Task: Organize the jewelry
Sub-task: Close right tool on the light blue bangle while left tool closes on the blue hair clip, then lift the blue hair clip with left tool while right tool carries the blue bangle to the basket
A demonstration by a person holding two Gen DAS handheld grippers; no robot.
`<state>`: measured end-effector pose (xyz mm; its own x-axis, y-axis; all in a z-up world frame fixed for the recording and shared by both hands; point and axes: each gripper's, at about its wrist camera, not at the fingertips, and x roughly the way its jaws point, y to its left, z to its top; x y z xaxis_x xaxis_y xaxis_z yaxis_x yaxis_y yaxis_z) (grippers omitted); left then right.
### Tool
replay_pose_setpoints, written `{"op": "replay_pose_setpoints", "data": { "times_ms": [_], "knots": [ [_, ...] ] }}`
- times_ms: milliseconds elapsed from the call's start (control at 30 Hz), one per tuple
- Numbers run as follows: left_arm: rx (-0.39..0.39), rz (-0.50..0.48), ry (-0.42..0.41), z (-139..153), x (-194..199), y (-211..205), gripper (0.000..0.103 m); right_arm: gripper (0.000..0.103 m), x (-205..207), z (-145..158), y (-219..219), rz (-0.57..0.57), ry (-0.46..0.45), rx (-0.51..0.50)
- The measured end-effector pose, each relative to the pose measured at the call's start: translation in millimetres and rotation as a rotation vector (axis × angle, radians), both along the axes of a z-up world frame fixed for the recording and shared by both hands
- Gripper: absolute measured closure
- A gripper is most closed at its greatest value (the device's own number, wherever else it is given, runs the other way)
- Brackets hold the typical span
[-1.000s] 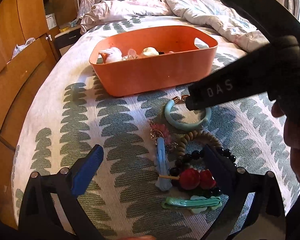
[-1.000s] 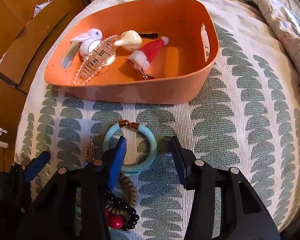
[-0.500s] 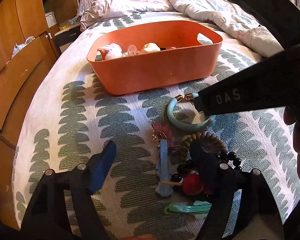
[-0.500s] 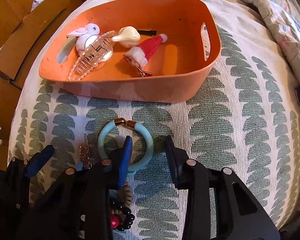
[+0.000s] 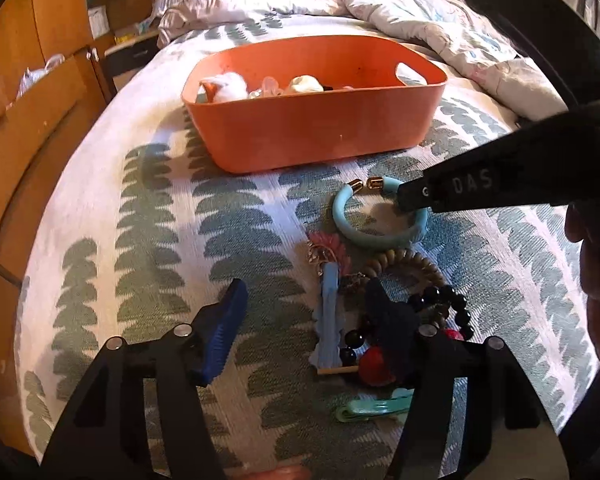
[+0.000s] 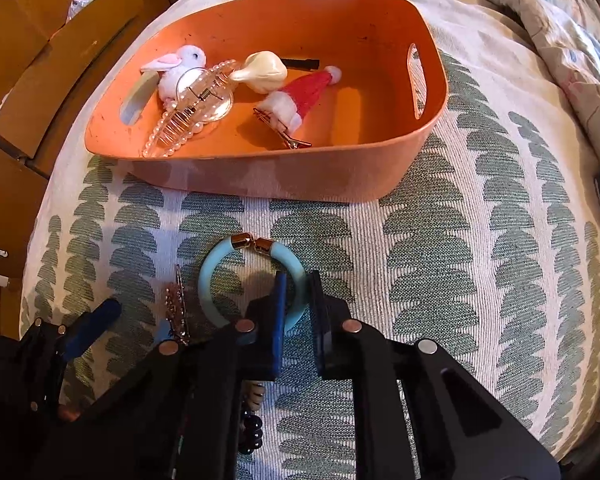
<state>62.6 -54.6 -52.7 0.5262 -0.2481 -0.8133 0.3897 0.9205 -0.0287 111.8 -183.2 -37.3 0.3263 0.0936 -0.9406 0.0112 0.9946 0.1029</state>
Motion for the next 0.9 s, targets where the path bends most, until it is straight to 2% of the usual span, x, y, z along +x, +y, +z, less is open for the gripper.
{"op": "replay_pose_setpoints", "data": {
  "times_ms": [100,267,367,467,500,633,900],
  "knots": [
    [-0.014,0.006,0.014,1.5,-0.5,1.2,0.041,0.091,-0.4,-0.2,1.5,0.0,0.001,-0.002],
    [0.019,0.023,0.008,1.5,-0.4,2.7,0.042,0.092,0.7,-0.5,0.9,-0.002,0.0,-0.002],
    [0.024,0.017,0.022,0.3,1.8,2.5,0.054,0.092,1.5,-0.6,2.9,0.001,-0.003,-0.007],
    [0.031,0.005,0.024,-0.4,2.4,-0.8,0.062,0.092,1.4,-0.7,4.1,0.0,-0.004,-0.006],
    [0.027,-0.004,0.029,-0.4,3.0,-2.0,0.067,0.092,1.3,-0.4,4.2,-0.001,-0.005,-0.005],
    [0.027,-0.018,0.038,-1.0,4.4,-4.9,0.076,0.092,1.5,-0.3,4.4,-0.002,-0.005,-0.002],
    [0.043,-0.021,0.046,-4.2,9.6,-9.3,0.08,0.092,1.8,-0.9,4.6,0.0,-0.002,-0.003]
  ]
}}
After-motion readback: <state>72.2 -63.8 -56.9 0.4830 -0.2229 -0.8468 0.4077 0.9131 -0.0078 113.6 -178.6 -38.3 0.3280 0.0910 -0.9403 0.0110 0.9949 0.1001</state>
